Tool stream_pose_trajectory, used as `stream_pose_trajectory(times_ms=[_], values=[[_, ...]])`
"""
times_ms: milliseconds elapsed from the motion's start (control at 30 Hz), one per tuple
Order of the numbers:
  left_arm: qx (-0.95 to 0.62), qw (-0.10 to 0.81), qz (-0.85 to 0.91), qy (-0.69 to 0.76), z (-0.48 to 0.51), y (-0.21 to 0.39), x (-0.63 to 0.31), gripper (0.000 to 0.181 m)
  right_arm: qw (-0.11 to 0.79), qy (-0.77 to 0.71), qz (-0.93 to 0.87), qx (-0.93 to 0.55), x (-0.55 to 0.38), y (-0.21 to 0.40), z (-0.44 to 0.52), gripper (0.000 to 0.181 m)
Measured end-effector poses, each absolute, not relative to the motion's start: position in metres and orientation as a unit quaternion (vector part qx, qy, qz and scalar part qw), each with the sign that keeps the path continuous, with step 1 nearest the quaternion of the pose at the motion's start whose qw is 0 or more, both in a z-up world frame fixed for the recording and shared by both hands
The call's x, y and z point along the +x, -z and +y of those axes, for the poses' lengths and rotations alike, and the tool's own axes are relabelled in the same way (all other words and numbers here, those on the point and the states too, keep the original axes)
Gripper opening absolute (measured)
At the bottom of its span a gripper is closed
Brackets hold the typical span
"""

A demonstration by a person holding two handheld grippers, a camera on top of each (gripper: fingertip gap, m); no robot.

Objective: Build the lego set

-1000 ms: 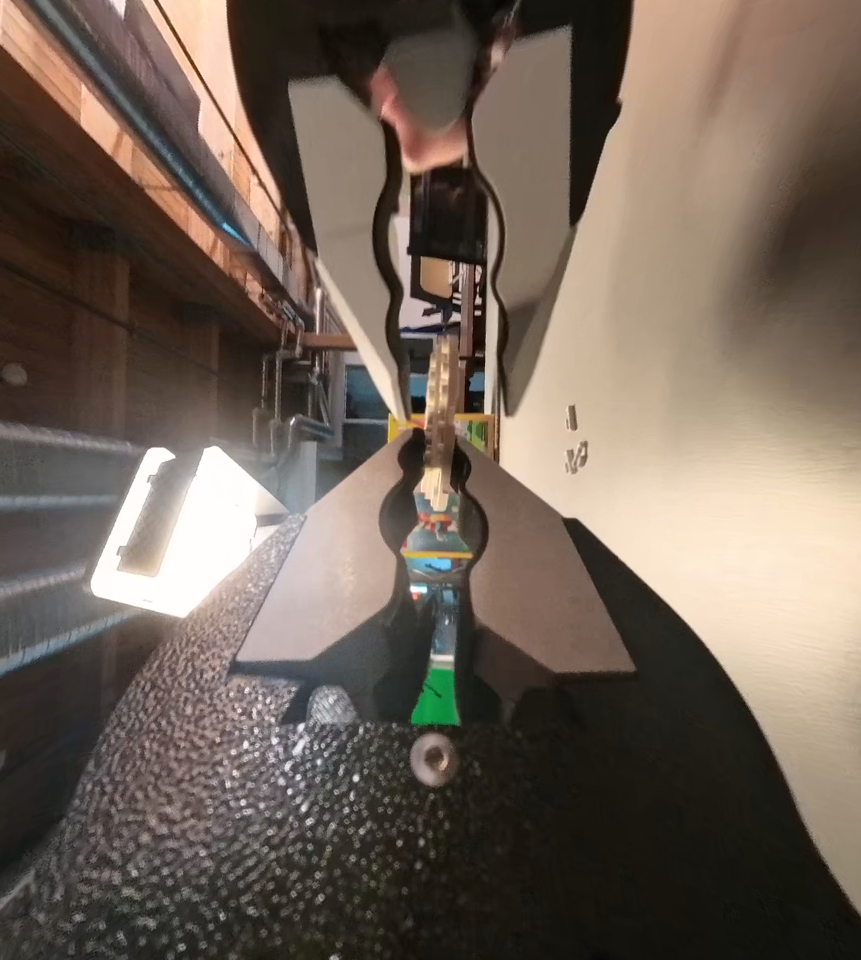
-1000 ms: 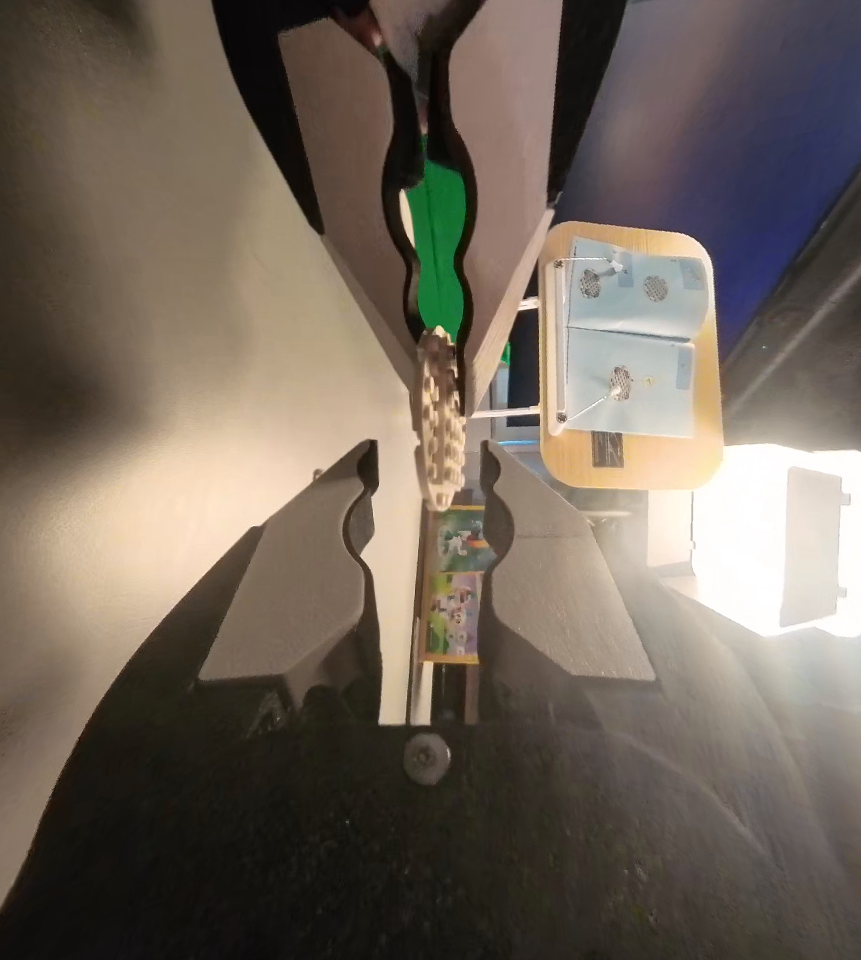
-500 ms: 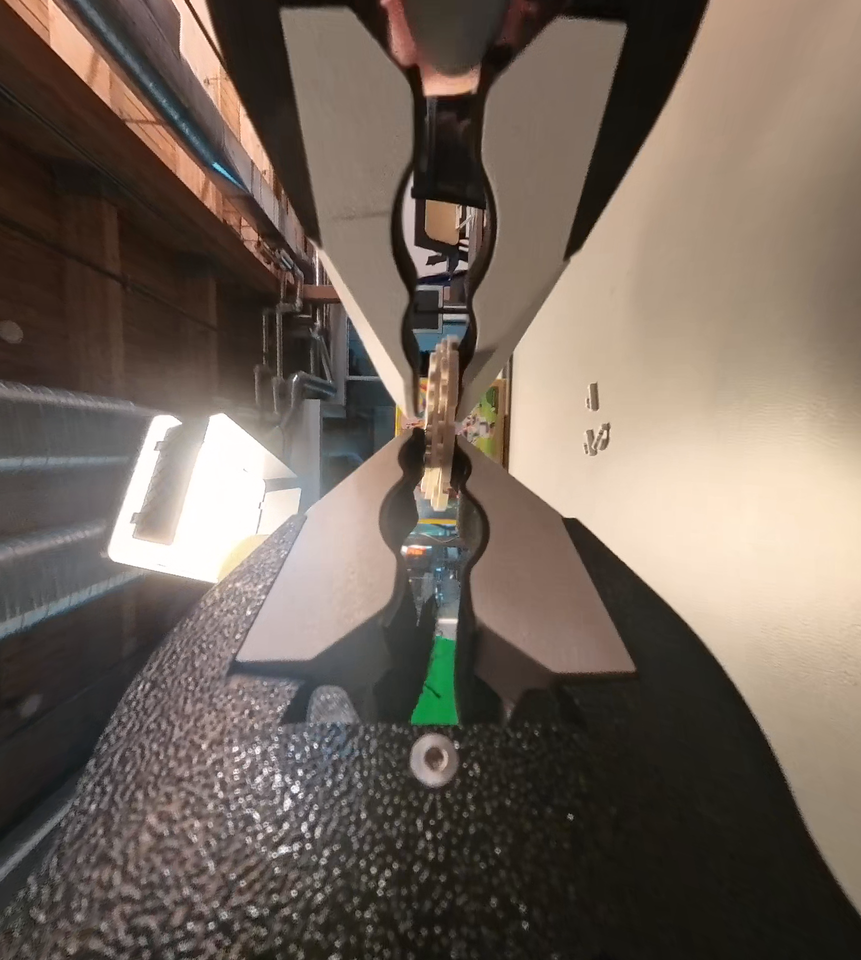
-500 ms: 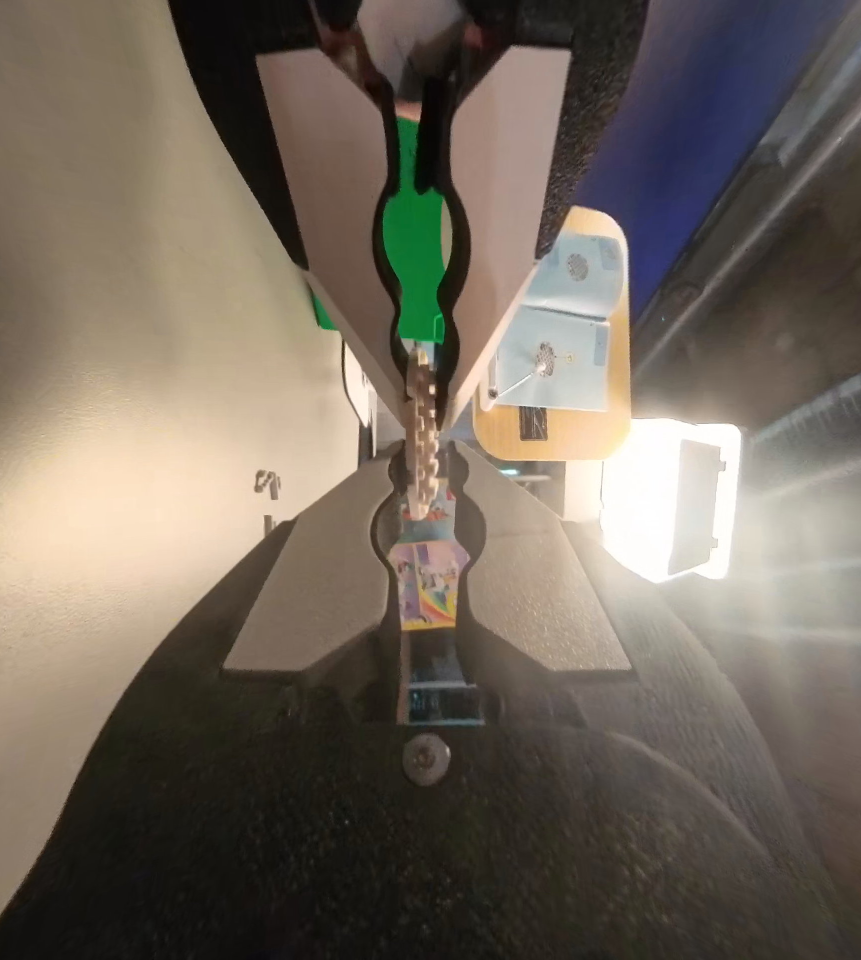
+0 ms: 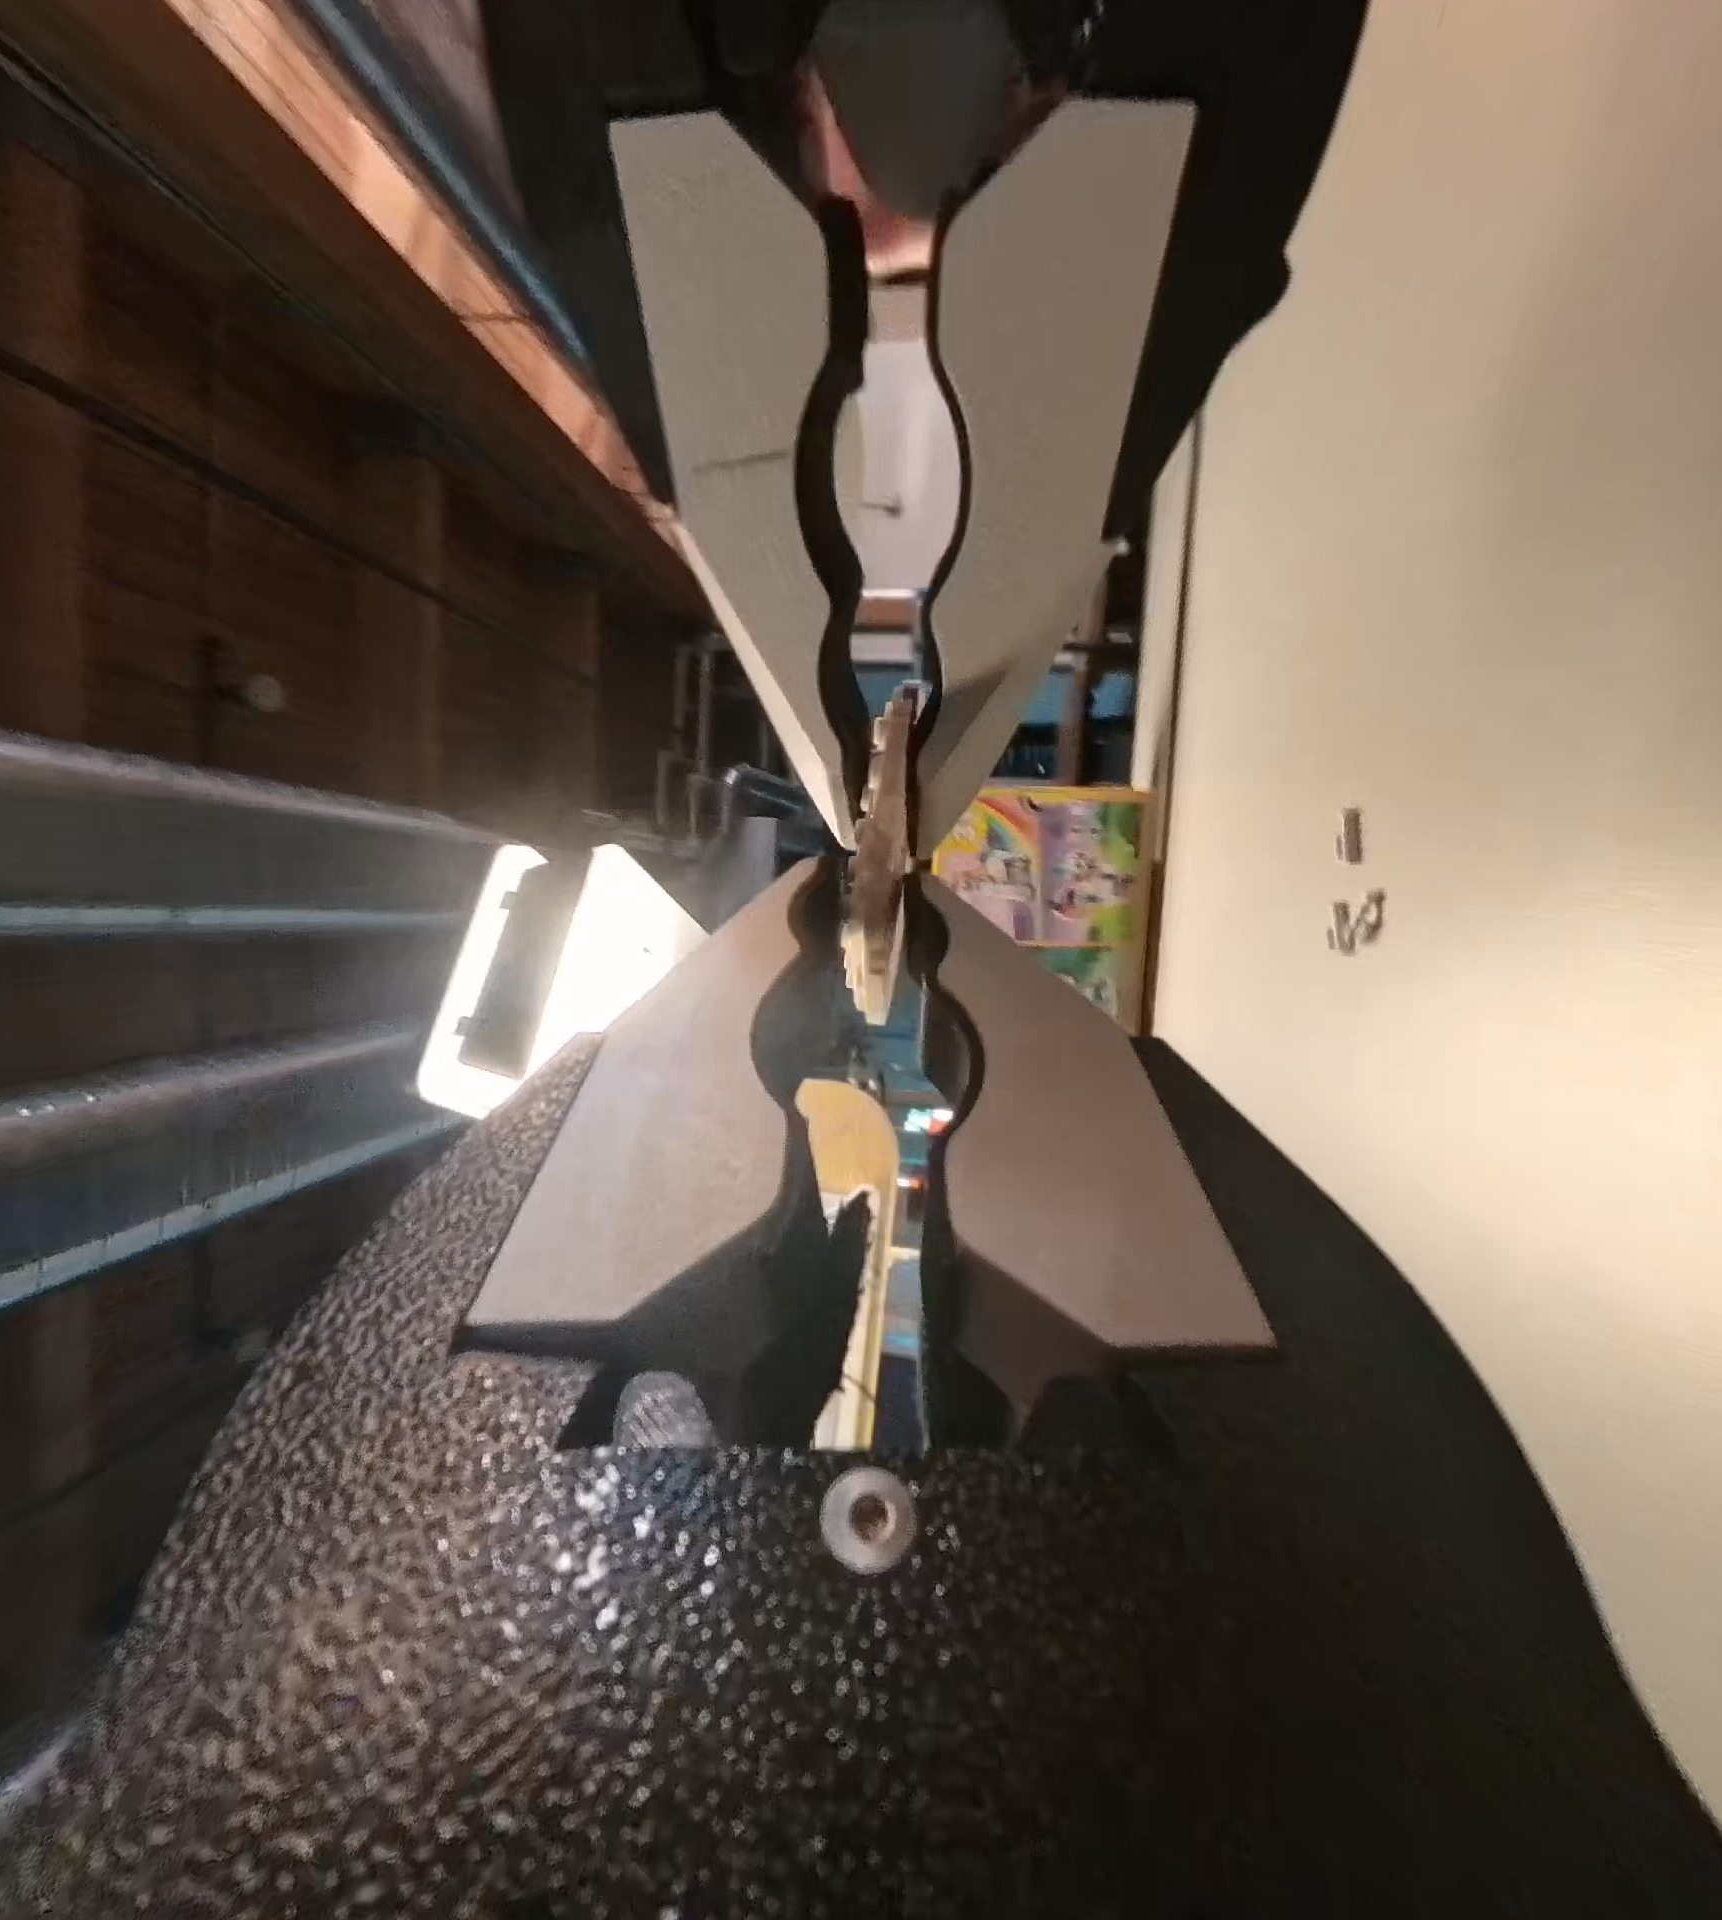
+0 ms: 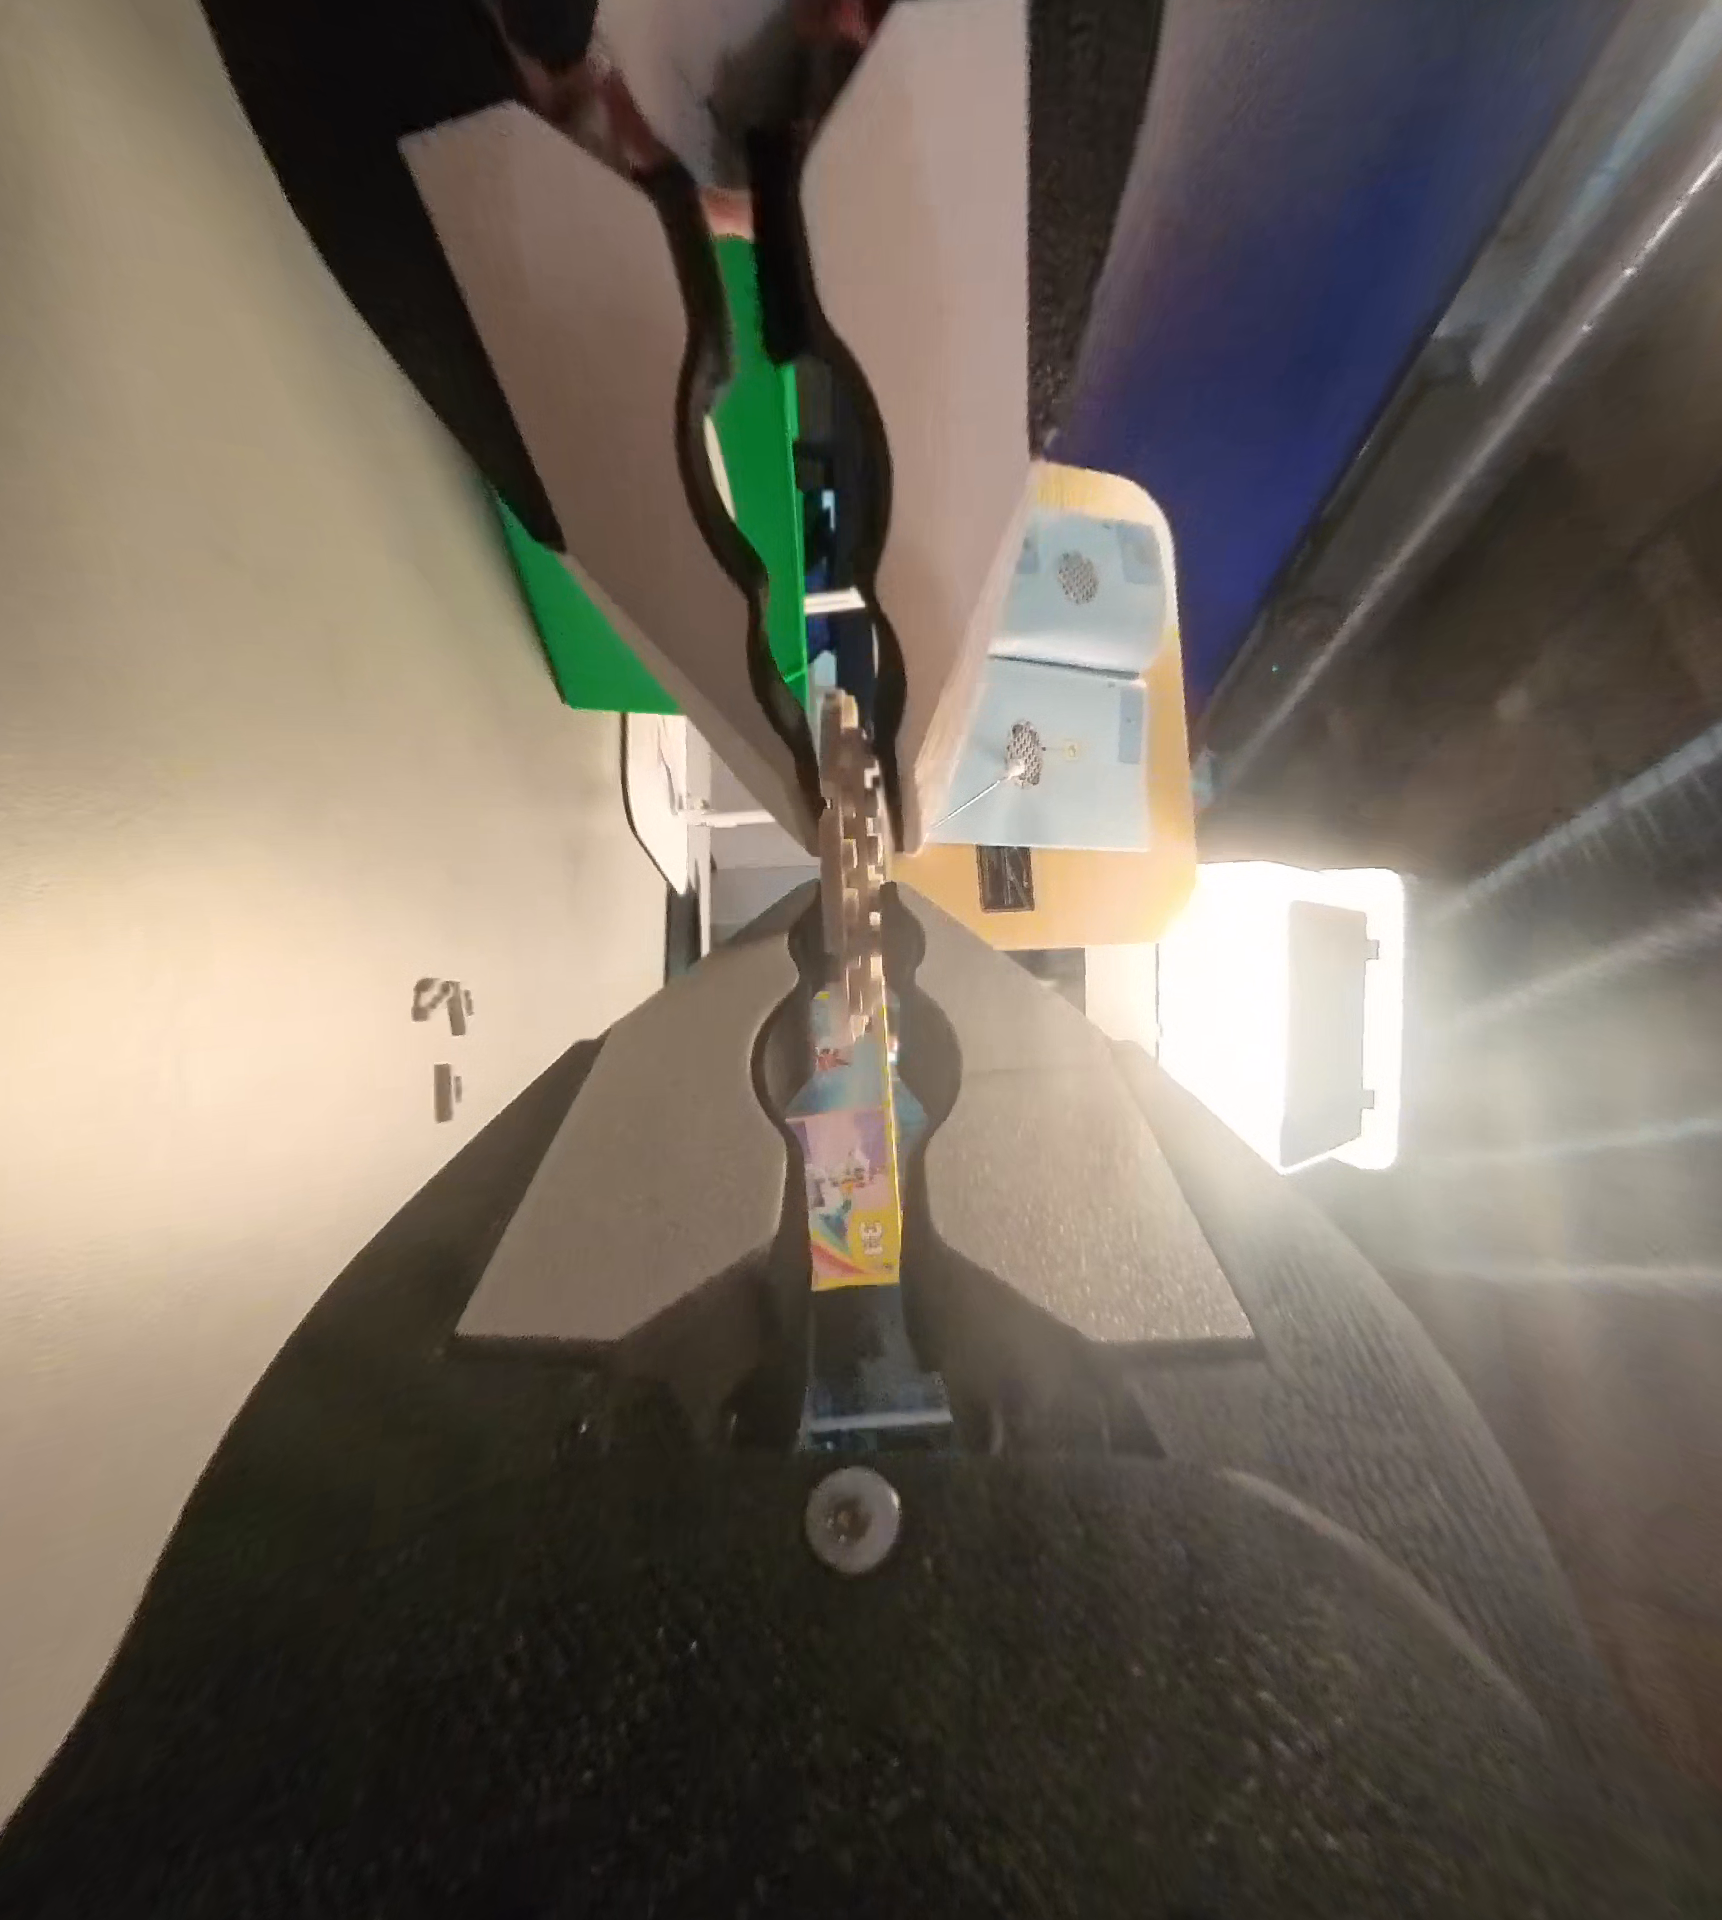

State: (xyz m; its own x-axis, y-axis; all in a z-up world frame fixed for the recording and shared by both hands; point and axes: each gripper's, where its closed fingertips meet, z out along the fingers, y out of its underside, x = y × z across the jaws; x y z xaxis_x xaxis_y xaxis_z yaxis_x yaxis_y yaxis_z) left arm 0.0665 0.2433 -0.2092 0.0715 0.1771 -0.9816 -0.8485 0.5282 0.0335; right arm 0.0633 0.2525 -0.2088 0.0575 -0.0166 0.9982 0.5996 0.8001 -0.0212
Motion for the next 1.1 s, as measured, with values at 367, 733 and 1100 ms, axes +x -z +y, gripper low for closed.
stream_pose_trajectory(times_ms=[367,733,1100], values=[[-0.341,0.721,0.582,-0.158,0.228,0.205,0.062,0.066,0.686,0.166,-0.677,-0.21,0.073,0.202,0.234,0.007],[-0.306,0.732,0.583,-0.176,0.226,0.2,0.053,0.021,0.676,0.133,-0.701,-0.183,0.07,0.205,0.213,0.007],[-0.291,0.722,0.601,-0.183,0.222,0.209,0.059,0.011,0.666,0.116,-0.717,-0.172,0.068,0.209,0.205,0.006]])
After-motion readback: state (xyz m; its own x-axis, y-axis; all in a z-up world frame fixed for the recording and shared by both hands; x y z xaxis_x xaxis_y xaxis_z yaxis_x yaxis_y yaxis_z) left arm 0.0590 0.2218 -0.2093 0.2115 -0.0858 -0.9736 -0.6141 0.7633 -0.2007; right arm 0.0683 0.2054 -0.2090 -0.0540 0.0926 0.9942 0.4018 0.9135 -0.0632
